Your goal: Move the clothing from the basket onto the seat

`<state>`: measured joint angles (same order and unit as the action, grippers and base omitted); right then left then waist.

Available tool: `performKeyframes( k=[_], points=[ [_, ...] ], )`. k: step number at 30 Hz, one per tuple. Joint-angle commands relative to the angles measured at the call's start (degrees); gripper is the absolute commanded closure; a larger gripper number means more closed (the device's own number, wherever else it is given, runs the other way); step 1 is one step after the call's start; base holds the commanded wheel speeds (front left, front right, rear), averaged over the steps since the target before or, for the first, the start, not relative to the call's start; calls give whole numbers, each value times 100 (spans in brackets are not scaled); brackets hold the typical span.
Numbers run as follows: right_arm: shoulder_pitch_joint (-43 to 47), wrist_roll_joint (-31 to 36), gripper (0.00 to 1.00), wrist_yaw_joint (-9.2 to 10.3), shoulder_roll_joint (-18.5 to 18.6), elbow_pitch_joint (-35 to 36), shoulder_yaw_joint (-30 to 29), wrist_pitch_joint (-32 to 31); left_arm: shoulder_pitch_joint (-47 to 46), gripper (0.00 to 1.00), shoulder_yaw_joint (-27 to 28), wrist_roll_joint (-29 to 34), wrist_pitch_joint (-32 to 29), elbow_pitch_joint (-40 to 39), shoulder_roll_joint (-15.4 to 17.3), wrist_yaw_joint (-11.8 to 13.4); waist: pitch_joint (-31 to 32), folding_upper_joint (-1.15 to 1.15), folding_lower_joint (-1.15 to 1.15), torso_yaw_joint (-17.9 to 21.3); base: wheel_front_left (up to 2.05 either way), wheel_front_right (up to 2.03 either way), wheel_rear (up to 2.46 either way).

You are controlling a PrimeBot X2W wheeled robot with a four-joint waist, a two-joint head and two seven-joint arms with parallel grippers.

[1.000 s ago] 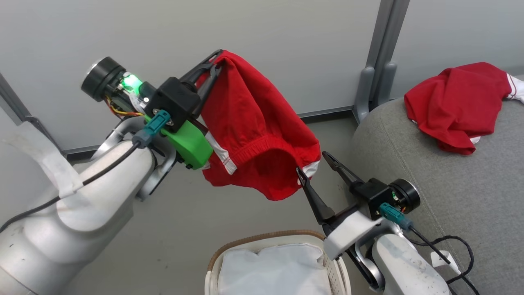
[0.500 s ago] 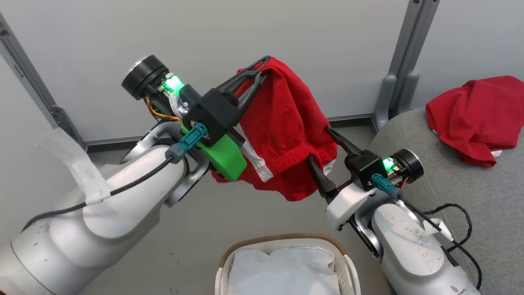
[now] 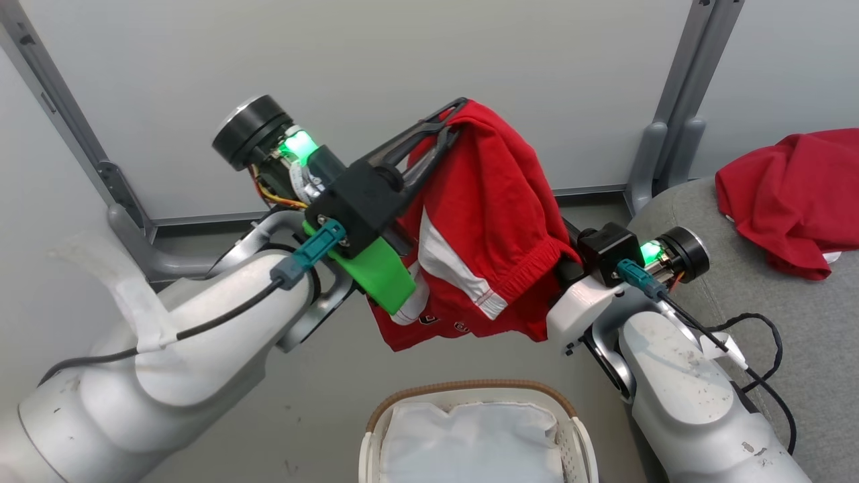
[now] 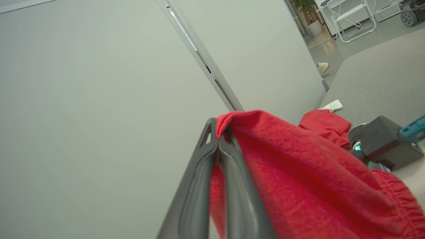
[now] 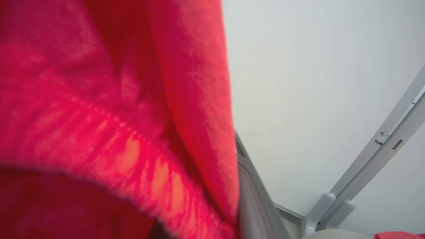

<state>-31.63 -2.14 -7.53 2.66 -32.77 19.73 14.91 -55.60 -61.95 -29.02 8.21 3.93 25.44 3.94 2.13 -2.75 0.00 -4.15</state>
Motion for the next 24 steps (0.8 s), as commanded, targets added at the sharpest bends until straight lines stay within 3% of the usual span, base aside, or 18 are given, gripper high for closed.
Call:
performKeyframes(
  k=[1, 4, 5, 10, 11, 18, 24],
  points=[
    [-53, -55, 100, 8, 18, -27, 3, 17, 193, 100, 42, -123, 37, 26, 80, 80, -15, 0, 0, 4, 0, 0, 0],
    [-98, -93, 100, 8, 18, 9, -20, 17, 447, 100, 130, -306, 96, 136, 178, 168, -39, 0, 0, 23, 0, 0, 0],
    [-123, -81, 100, 8, 19, 28, -31, 17, 569, 96, 165, -406, 136, 195, 209, 193, -48, 0, 0, 32, 0, 0, 0],
    [-195, -30, 100, 8, 18, 153, -82, 17, 1170, 22, 267, -788, 378, 553, 247, 312, -95, 0, 0, 79, 0, 0, 0],
    [-199, -33, 100, 8, 18, 190, -98, 17, 1325, 0, 306, -875, 445, 641, 219, 331, -106, 0, 0, 91, 0, 0, 0],
    [-274, 25, 100, 8, 17, 371, -223, 18, 2237, 0, 651, -1207, 696, 1116, -70, 347, -177, 0, 0, 162, 0, 0, 0],
    [-271, 133, 100, 8, 18, 464, -394, 18, 3037, 0, 1215, -844, 698, 1189, -409, 160, -269, 0, 0, 274, 0, 0, 0]
  ],
)
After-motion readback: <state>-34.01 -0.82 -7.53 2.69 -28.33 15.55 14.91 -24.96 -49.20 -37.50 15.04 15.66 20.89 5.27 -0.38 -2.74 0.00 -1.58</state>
